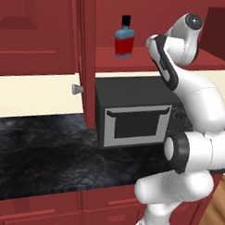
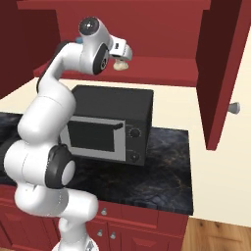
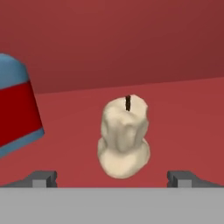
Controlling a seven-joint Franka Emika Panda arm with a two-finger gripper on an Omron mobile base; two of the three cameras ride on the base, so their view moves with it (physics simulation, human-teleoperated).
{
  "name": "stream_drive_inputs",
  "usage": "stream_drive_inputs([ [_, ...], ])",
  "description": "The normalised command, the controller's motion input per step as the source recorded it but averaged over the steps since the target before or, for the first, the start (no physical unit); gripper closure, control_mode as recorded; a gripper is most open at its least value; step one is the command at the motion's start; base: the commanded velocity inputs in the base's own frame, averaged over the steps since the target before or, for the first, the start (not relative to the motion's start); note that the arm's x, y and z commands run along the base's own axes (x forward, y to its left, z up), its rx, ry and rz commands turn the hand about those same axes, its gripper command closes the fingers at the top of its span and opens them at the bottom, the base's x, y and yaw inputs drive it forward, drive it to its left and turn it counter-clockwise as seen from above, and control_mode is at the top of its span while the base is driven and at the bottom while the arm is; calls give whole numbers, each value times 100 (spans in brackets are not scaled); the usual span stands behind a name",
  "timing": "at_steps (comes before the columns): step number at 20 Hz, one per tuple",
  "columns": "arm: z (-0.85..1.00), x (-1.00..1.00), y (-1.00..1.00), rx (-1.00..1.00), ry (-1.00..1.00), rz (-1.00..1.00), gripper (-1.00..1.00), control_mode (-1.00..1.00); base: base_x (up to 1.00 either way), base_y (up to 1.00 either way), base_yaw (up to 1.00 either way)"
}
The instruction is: Get the candle and the liquor from the cabinet and move them to the dining counter.
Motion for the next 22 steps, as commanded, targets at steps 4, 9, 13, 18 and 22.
stream_drive_inputs([
  [4,-8,16,-19,0,0,0,-100,-100,0,0,0],
  [9,-13,8,-12,0,0,0,-100,-100,0,0,0],
  [13,-18,9,-4,0,0,0,-100,-100,0,0,0],
  [18,-14,20,0,0,0,0,-100,-100,0,0,0],
  [22,-1,25,0,0,0,0,-100,-100,0,0,0],
])
